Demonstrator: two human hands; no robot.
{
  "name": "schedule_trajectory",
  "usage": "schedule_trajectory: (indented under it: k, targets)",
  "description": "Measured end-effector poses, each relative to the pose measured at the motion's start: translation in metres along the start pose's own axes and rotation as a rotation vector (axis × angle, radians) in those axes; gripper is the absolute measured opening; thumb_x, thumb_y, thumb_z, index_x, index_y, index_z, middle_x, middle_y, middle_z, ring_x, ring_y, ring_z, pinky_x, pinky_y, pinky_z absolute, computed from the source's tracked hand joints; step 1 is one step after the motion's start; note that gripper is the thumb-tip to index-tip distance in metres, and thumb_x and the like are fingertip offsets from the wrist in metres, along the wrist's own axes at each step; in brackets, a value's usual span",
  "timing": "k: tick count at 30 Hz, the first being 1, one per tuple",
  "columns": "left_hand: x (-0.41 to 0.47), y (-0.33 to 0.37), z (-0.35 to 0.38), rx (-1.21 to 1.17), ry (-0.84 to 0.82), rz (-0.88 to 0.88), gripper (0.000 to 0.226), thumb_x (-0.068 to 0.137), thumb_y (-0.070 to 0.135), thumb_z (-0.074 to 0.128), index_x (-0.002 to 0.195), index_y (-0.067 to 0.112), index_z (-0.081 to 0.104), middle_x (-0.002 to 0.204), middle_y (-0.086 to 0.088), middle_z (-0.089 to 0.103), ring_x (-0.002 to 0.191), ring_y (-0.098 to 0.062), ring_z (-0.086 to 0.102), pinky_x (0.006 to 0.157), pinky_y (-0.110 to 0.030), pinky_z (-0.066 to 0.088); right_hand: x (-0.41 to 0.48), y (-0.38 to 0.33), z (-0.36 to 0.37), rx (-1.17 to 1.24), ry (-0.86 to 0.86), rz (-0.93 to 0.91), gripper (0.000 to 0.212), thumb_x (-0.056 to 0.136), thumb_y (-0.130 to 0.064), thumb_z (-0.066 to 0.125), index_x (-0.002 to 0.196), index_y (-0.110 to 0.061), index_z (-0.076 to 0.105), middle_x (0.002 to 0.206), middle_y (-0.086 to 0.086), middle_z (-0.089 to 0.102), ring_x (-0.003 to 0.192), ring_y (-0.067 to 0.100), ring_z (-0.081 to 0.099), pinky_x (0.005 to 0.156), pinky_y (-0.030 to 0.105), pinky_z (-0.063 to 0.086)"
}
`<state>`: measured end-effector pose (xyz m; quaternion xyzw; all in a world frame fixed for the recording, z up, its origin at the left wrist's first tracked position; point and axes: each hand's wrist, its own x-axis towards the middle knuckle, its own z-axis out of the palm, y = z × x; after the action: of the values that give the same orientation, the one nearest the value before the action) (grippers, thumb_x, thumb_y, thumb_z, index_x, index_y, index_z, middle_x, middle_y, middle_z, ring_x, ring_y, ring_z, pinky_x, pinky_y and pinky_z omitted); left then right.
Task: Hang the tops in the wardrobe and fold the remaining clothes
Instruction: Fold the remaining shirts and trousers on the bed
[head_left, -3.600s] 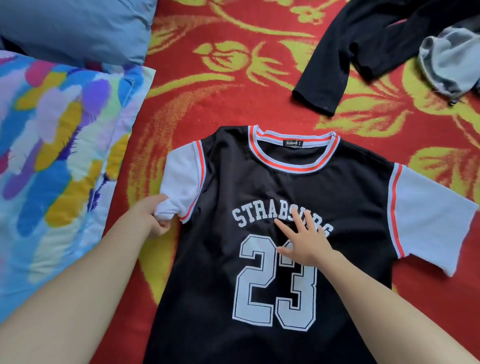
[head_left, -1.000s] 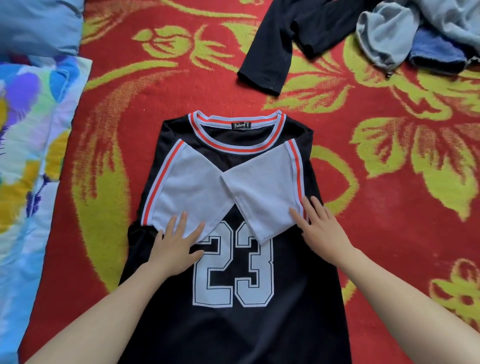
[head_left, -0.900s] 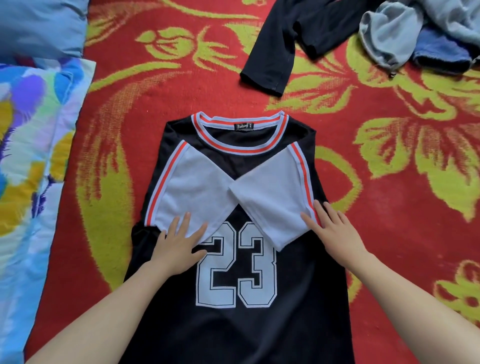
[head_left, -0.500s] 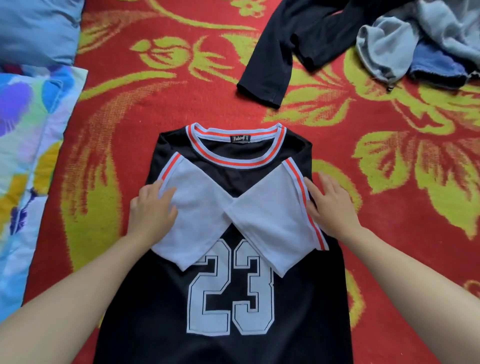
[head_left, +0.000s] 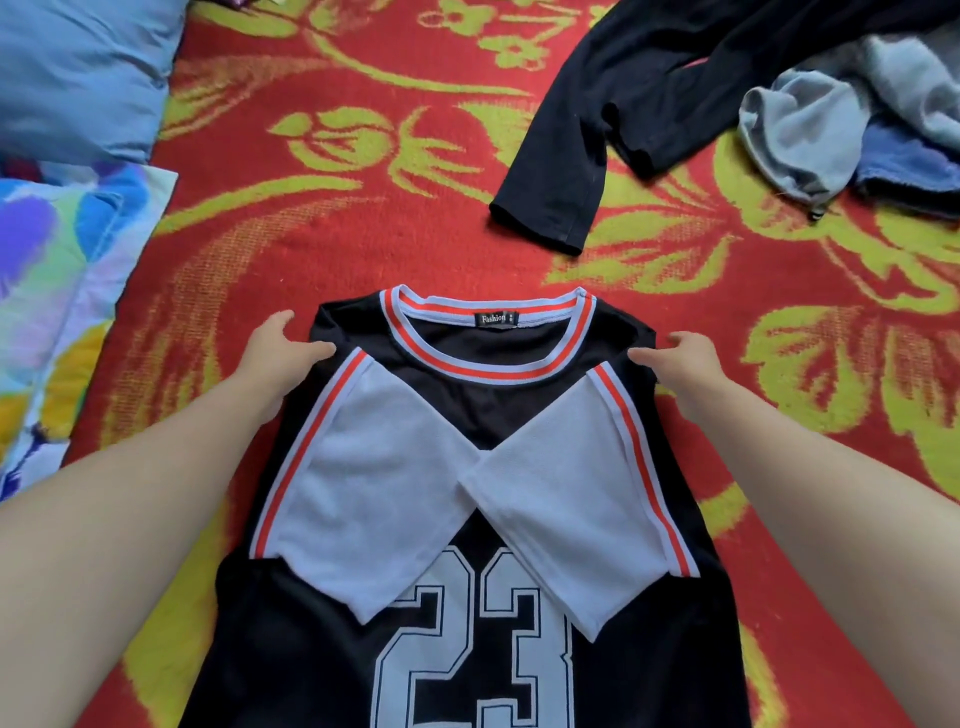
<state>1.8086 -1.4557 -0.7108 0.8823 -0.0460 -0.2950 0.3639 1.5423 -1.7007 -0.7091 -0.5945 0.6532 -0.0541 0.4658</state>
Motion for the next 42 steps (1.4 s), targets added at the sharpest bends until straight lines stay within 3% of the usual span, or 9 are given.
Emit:
schedule_trajectory:
  k: [4,9,15,19,22,26,31,37,42]
  targets:
    - [0.0,0.009,-0.007,-0.141,0.041,-0.105,0.042,0.086,0.001,0.062,0.127,0.001,0.054,0.125,-0.016,0.057,0.12,-0.027,0.05,0.092,-0.029,0.038,-0.002,-0.001,-0.013,0.151,0.011,0.029,0.009,0.084,-0.003,0.066,0.09,-0.004,0.06,0.086,0.002,0.056,0.093,0.021,0.049,0.079,0.03,0.038]
    - [-0.01,0.011,-0.044,-0.185,-0.072,0.049,0.025,0.084,-0.007,0.057,0.075,0.016,0.06,0.043,0.015,0.058,0.049,0.001,0.054,0.048,-0.012,0.035,-0.01,0.01,-0.05,0.206,-0.151,-0.072,0.018,0.086,-0.008,0.064,0.073,-0.019,0.058,0.079,-0.004,0.061,0.074,0.012,0.055,0.065,0.023,0.039]
    - [-0.06,-0.018,-0.098,-0.202,-0.231,0.26,0.025,0.076,0.005,0.068,0.066,0.028,0.072,0.057,0.015,0.064,0.063,-0.007,0.055,0.067,-0.025,0.036,-0.061,0.034,-0.09,0.239,-0.219,-0.222,0.022,0.083,-0.001,0.064,0.071,-0.018,0.059,0.056,-0.018,0.063,0.057,-0.006,0.057,0.06,0.011,0.041]
    - [-0.101,-0.057,-0.117,-0.063,-0.283,0.306,0.044,0.072,-0.006,0.068,0.067,0.037,0.073,0.064,0.019,0.067,0.065,0.006,0.058,0.066,-0.008,0.043,-0.102,0.062,-0.116,0.078,-0.349,-0.367,0.014,0.07,-0.006,0.077,0.066,-0.016,0.068,0.063,-0.023,0.066,0.061,-0.009,0.056,0.063,0.001,0.04]
    - [-0.126,-0.085,-0.125,0.086,-0.413,0.476,0.015,0.069,0.028,0.072,0.073,0.043,0.071,0.078,0.025,0.067,0.077,0.008,0.059,0.072,-0.006,0.04,-0.122,0.098,-0.123,-0.345,-0.27,-0.7,0.02,0.072,-0.001,0.074,0.078,-0.019,0.073,0.083,-0.036,0.064,0.081,-0.01,0.057,0.076,0.004,0.04]
    - [-0.129,-0.141,-0.116,0.672,-0.436,0.899,0.023,0.07,0.032,0.051,0.092,0.034,0.056,0.096,0.018,0.064,0.083,-0.004,0.052,0.071,-0.027,0.042,-0.136,0.159,-0.105,-0.968,-0.17,-1.138,0.016,0.061,-0.014,0.055,0.075,-0.017,0.063,0.091,-0.001,0.073,0.085,0.028,0.067,0.07,0.035,0.04]
    - [-0.164,-0.18,-0.068,1.123,-0.222,1.213,0.039,0.066,0.012,0.036,0.1,0.011,0.052,0.103,-0.021,0.061,0.091,-0.031,0.045,0.071,-0.041,0.032,-0.156,0.196,-0.067,-1.405,-0.252,-1.034,0.036,0.06,-0.011,0.039,0.082,-0.003,0.066,0.104,0.025,0.066,0.099,0.039,0.058,0.076,0.043,0.032]
    - [-0.181,-0.177,-0.033,1.176,-0.285,1.311,0.048,0.072,0.013,0.04,0.118,0.019,0.051,0.102,-0.015,0.065,0.091,-0.032,0.056,0.075,-0.042,0.043,-0.175,0.194,-0.044,-1.445,-0.5,-1.228,0.043,0.068,-0.02,0.05,0.106,-0.013,0.07,0.12,0.016,0.063,0.111,0.033,0.058,0.088,0.045,0.043]
    - [-0.169,-0.178,-0.046,1.351,-0.458,1.397,0.036,0.071,0.021,0.048,0.105,0.021,0.059,0.094,-0.012,0.067,0.086,-0.029,0.058,0.077,-0.042,0.036,-0.17,0.184,-0.046,-1.384,-0.563,-1.235,0.035,0.057,-0.033,0.07,0.09,-0.023,0.075,0.112,0.009,0.068,0.102,0.025,0.066,0.08,0.036,0.053]
